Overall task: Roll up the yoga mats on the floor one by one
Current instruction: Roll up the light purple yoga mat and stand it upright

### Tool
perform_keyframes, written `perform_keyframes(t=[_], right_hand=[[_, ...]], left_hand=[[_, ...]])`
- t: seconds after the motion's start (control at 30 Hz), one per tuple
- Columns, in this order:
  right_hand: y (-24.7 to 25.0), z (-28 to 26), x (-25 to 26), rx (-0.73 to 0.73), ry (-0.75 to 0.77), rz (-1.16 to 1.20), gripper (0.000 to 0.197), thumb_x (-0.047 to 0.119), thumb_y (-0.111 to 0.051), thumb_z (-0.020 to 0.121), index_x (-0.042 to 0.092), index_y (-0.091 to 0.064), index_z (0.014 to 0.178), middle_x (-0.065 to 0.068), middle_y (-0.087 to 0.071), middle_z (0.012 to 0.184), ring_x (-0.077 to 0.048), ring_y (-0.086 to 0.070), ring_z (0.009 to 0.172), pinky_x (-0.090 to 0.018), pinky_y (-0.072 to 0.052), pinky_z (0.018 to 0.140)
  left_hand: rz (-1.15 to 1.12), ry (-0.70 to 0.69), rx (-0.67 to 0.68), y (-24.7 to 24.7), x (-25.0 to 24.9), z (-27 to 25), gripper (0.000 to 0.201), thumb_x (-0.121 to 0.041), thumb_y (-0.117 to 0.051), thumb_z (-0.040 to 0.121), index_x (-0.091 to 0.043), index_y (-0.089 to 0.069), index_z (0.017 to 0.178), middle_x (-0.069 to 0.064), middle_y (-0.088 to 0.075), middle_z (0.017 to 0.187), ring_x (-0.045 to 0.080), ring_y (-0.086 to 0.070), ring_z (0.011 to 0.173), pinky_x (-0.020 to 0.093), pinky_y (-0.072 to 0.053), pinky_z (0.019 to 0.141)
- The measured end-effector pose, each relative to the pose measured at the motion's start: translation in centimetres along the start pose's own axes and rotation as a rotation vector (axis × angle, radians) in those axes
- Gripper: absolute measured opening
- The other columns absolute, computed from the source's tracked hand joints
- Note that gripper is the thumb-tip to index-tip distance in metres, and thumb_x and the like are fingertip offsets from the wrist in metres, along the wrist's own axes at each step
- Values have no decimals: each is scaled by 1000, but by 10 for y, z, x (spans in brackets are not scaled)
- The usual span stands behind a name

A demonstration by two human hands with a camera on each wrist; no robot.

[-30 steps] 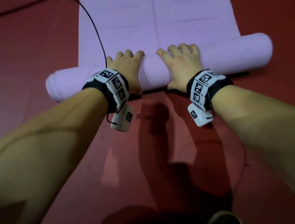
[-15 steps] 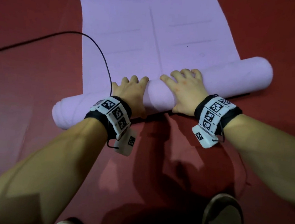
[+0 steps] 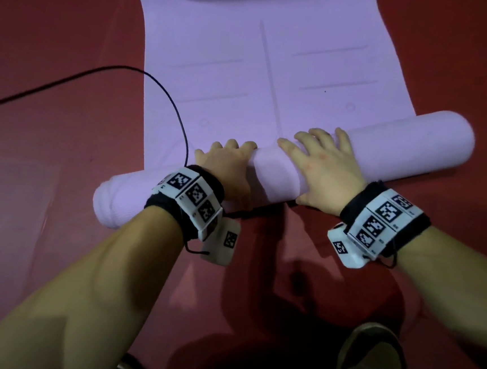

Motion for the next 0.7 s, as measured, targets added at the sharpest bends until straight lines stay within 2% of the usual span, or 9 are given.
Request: perform_keyframes(t=[0.13,0.27,0.4,0.47,0.53,0.6,0.7], right_hand=[[-4,1,1,-30,-4,-5,123,48,-88,47,24,-30,152,-8,-42,146,-34,-38,134,-62,-20,112],[2,12,-3,36,10,18,116,46,-85,51,27,-28,150,-3,-42,141,-30,-39,128,-58,-22,110],[8,26,-8,134,17,52,119,51,-87,47,31,-26,148,-2,-43,140,-28,-41,127,-54,-25,108],[12,34,-9,180,23,64,121,54,-88,47,32,-25,148,-1,-43,142,-28,-41,127,-53,-27,108],[15,38,-11,196,23,72,122,54,-88,47,33,-24,148,0,-43,143,-27,-40,129,-52,-27,108],[14,37,-12,180,29,90,122,54,-87,49,33,-24,150,1,-41,145,-27,-39,131,-53,-24,111],[10,28,-14,77,34,100,120,49,-87,55,29,-23,154,-1,-36,151,-28,-33,138,-55,-14,117]], left_hand=[[-36,-1,47,7,3,8,96,-41,-88,61,-33,-37,141,3,-50,127,32,-47,122,51,-39,99],[-53,-13,70,13,7,10,93,-44,-88,61,-33,-40,140,2,-52,128,31,-50,121,50,-41,100],[93,-42,-53,7,-5,1,105,-54,-80,68,-22,-25,151,6,-43,142,34,-45,128,55,-39,99],[132,-37,-128,2,-9,-1,114,-60,-83,60,-21,-24,149,6,-44,139,34,-46,124,56,-40,97],[98,-37,-170,2,-8,0,113,-63,-83,55,-23,-29,147,4,-47,135,34,-48,121,56,-40,97],[56,-34,-166,4,-4,4,109,-63,-81,57,-25,-32,145,4,-48,133,34,-47,121,55,-39,97],[14,-27,-117,13,0,12,101,-59,-83,58,-29,-35,142,3,-48,131,34,-48,121,54,-39,98]])
Point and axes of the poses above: each hand's wrist, its own z-axis towards the middle knuckle, its own y-axis out of the back of the hand, x = y × z, the point moved 4 cm from there along z, towards the middle knuckle
